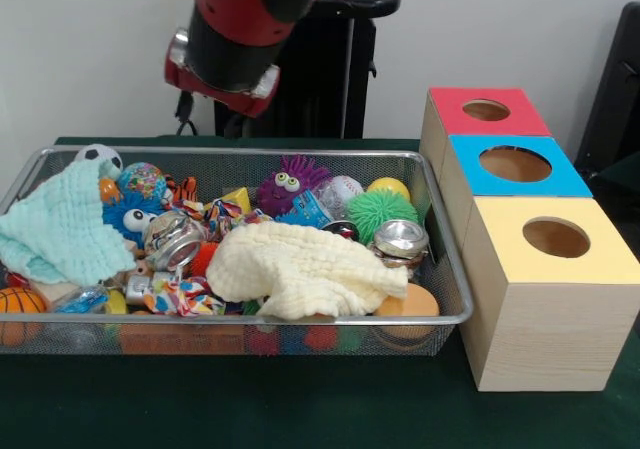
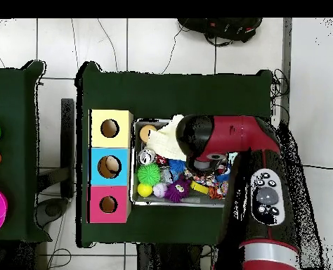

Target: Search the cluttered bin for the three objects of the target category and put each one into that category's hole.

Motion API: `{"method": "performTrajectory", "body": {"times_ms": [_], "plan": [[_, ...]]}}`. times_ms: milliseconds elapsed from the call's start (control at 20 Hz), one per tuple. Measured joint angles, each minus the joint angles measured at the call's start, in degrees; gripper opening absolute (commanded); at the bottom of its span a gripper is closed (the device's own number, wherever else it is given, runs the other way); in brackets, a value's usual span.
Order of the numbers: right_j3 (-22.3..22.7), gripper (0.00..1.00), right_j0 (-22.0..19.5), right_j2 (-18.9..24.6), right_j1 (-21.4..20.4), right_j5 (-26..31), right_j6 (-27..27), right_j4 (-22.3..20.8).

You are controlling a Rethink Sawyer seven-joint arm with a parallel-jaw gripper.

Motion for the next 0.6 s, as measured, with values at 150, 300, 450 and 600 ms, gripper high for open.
{"method": "performTrajectory", "body": {"times_ms": [150,300,450,600], "plan": [[-0.02,1.00,-1.69,-0.05,-0.35,0.00,0.00,0.60],[-0.03,1.00,-3.68,-0.03,0.16,-0.20,0.00,1.45],[-0.05,1.00,-5.80,-0.02,1.79,-2.07,0.00,2.34],[-0.04,1.00,-7.60,-0.02,4.18,-6.48,0.00,2.91]]}}
